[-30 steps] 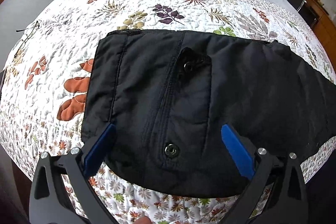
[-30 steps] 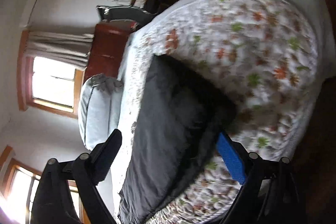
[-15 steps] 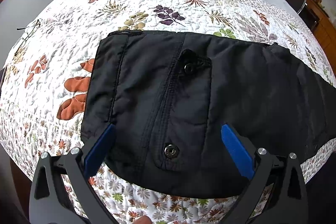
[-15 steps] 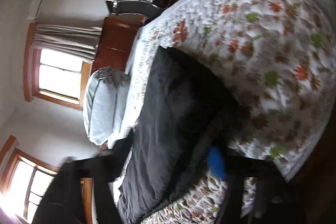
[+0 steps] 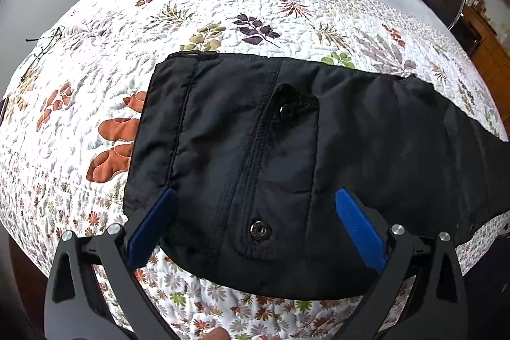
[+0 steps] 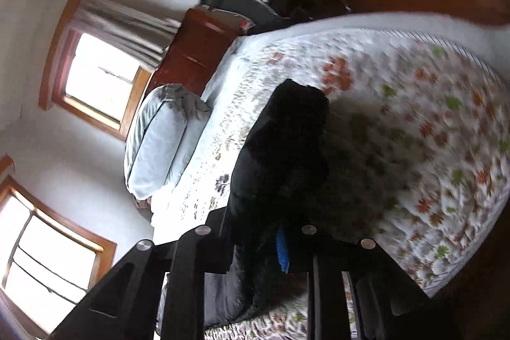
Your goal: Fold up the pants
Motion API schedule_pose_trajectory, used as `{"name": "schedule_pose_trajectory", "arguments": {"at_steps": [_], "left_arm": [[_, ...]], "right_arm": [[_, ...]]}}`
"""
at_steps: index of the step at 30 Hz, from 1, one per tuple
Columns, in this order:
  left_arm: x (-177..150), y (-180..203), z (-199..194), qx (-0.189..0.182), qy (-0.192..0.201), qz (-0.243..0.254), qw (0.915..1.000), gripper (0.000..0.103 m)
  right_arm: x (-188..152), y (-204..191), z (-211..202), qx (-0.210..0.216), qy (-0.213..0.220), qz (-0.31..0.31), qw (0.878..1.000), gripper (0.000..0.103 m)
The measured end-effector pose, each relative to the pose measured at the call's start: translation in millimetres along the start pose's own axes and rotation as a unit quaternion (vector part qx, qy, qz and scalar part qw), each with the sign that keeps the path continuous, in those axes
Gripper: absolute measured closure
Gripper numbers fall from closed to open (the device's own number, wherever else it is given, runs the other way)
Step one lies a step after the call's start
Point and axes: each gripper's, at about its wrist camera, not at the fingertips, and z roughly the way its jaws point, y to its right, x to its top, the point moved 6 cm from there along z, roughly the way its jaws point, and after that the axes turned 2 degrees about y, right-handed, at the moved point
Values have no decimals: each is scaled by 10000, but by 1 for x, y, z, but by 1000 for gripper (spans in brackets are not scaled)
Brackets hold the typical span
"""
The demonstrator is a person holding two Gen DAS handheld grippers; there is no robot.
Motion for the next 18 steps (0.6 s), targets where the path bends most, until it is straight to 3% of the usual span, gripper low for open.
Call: {"name": "schedule_pose_trajectory", "arguments": {"at_steps": [4, 10, 13, 18], "left_arm": [[0, 0, -5, -112, 77, -65, 9999, 3], [5, 3, -23, -366, 329, -71, 9988, 3], [10, 5, -32, -520, 469, -67, 9975, 3], [11, 2, -47, -729, 657, -75, 9951, 3]], "right_arm": [[5, -57, 1, -43, -4, -720, 9974, 84], [-11, -166, 15, 54, -176, -2004, 9795, 84], [-35, -221, 28, 116, -348, -2671, 9630, 84], [-101, -297, 60, 117, -738, -3773, 9231, 84]]}}
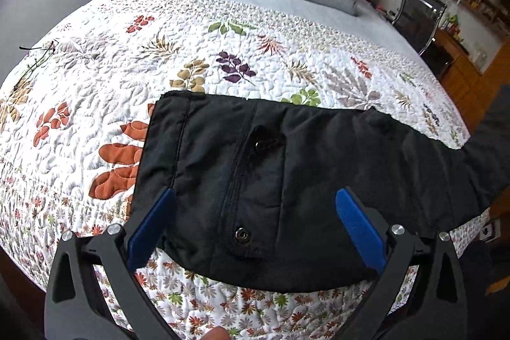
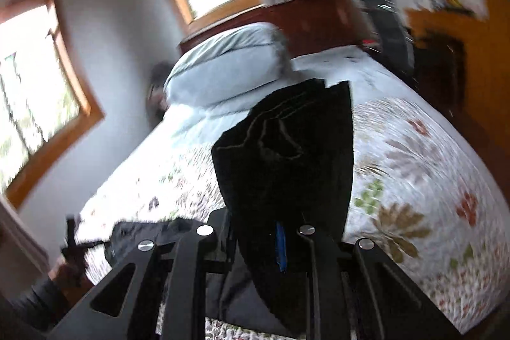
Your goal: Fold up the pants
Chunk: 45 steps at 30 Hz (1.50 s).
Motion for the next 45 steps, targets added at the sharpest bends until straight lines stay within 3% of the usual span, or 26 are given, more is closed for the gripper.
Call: {"name": "schedule_pose_trajectory", "arguments": {"at_steps": [6, 13, 19, 25, 27, 30, 31, 33, 36, 38, 40, 45], "left_arm": [[-7, -14, -9, -139, 68, -130, 9998, 3], [-21, -34, -10, -155, 8, -320, 9994, 3], [-27, -43, -9, -161, -38, -403, 9990, 3], [-30, -44, -8, -149, -78, -448, 9989, 3], [-33, -44, -7, -122, -113, -444, 9989, 3], [-36, -45, -5, -94, -162, -450, 9988, 3], [-37, -46, -4, -83, -179, -461, 9987, 3], [-38, -47, -3, -88, -198, -499, 9985, 3], [-38, -48, -2, -102, -220, -565, 9981, 3], [-38, -48, -3, -128, -205, -598, 9979, 3], [-38, -49, -4, -173, -209, -674, 9974, 3], [-36, -51, -9, -290, -144, -849, 9959, 3]], "right_arm": [[-39, -95, 60, 74, -654, -1076, 9920, 85], [-124, -151, 122, -8, -1438, -1901, 9712, 85], [-185, -176, 141, -376, -1700, -2778, 9447, 85], [-230, -186, 156, -685, -1884, -3721, 9063, 84], [-238, -186, 160, -716, -1939, -3881, 8981, 81], [-250, -188, 161, -664, -2016, -4087, 8876, 65], [-257, -190, 162, -570, -2103, -4140, 8838, 54], [-262, -192, 160, -570, -2092, -4226, 8800, 53], [-261, -194, 151, -369, -2097, -4098, 8870, 53], [-255, -197, 140, -90, -2122, -3864, 8975, 37], [-251, -201, 133, 56, -2120, -3786, 9010, 37], [-210, -188, 122, 371, -1913, -2650, 9443, 37]]}}
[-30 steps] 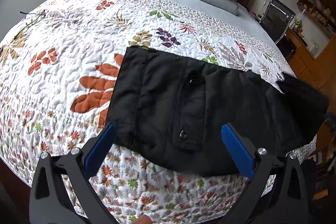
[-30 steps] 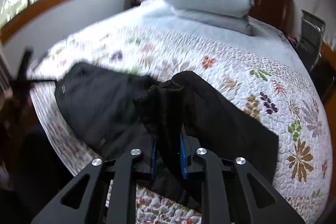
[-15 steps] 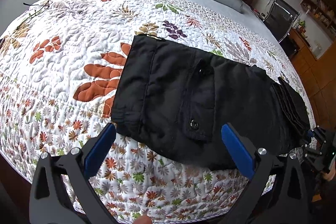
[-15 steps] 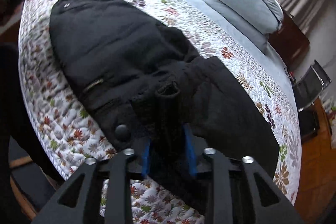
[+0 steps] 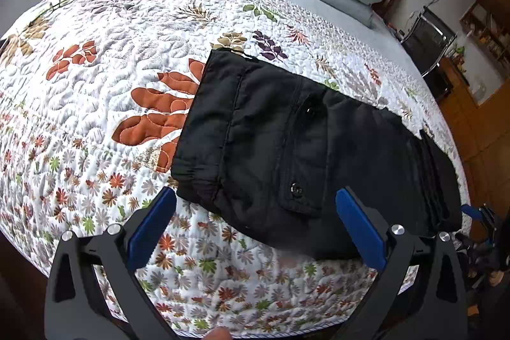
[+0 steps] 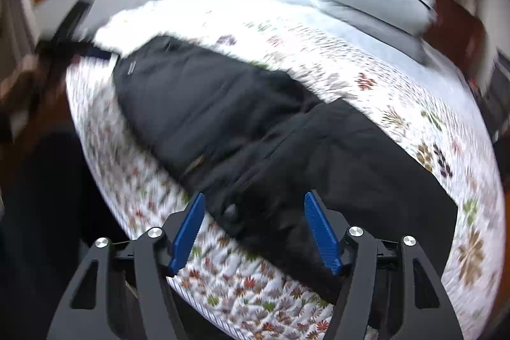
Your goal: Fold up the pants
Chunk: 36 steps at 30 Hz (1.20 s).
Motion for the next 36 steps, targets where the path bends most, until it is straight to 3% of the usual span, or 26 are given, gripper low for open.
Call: {"name": "schedule_pose_trajectory", "arguments": {"at_steps": [7, 11, 18, 23, 26, 30, 33, 36], "left_arm": [[-4, 7, 6, -40, -87, 7, 10000, 3], [-7, 6, 13, 15, -164, 8, 9999, 3], [-5, -6, -4, -74, 12, -458, 9989, 3], [-4, -18, -24, -628, 182, -1257, 9899, 3], [-5, -20, -26, -902, 140, -1566, 9834, 3], [-6, -19, -8, -1235, -73, -2033, 9713, 3], [-9, -29, 13, -750, -390, -2315, 9692, 3], [-11, -29, 25, -867, -450, -2499, 9633, 3]], "right_arm": [[5, 33, 30, -329, -206, 639, 9972, 38], [-13, 25, 57, -380, -618, 413, 9965, 38], [-3, 30, 39, -299, -417, 470, 9976, 38], [20, 20, 12, -153, -187, 196, 9995, 34], [35, 8, 4, 67, -107, 10, 9999, 23], [59, -9, 9, 445, -184, -122, 9988, 23], [83, -23, 18, 776, -309, -251, 9962, 23], [119, -45, 32, 1019, -401, -602, 9922, 22]]}}
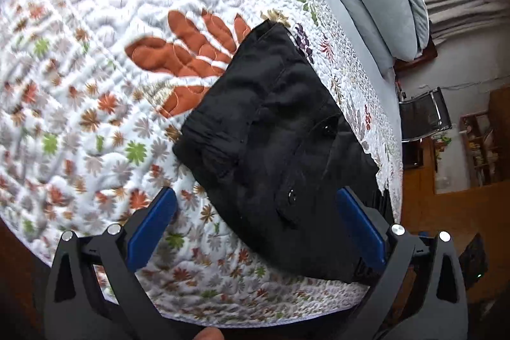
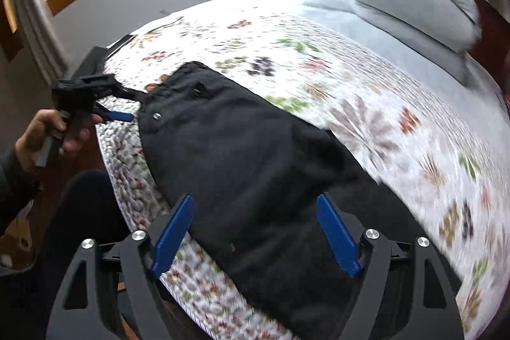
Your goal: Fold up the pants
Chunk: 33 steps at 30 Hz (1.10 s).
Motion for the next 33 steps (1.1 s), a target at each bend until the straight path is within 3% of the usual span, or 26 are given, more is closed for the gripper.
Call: {"name": "schedule_pose_trajectory", "arguments": {"at_steps": [6, 9, 11, 15, 17, 18, 19, 23, 27, 31, 33], "left_arm": [[10, -3, 4, -289, 232, -276, 9989, 3], [15, -1, -1, -401, 444, -236, 9979, 4], [14, -5, 6, -435, 394, -332, 9977, 5], [18, -6, 9, -521, 495, -424, 9965, 7], [20, -8, 10, -426, 583, -400, 9966, 38], [22, -12, 13, -348, 598, -422, 9967, 66], [22, -19, 15, -497, 536, -583, 9956, 67], [22, -20, 20, -646, 416, -553, 9955, 62], [25, -18, 24, -834, 349, -599, 9941, 46], [29, -17, 25, -1251, 385, -830, 9879, 27], [27, -18, 22, -1352, 425, -943, 9854, 25]], "right_arm": [[82, -22, 51, 1066, -398, -209, 9933, 21], [127, -38, 94, 1778, -896, -316, 9795, 21], [152, -45, 129, 2148, -1279, -242, 9679, 13], [188, -57, 189, 2432, -1683, -284, 9549, 13], [201, -61, 221, 2495, -1911, -302, 9488, 13], [203, -63, 232, 2516, -1990, -342, 9465, 13], [206, -66, 247, 2567, -2097, -435, 9425, 13], [212, -64, 284, 2742, -2269, -491, 9332, 13], [206, -65, 308, 3327, -2675, -345, 9036, 11], [201, -72, 323, 3898, -2965, -179, 8717, 11], [197, -76, 328, 3895, -3044, -311, 8687, 10]]}}
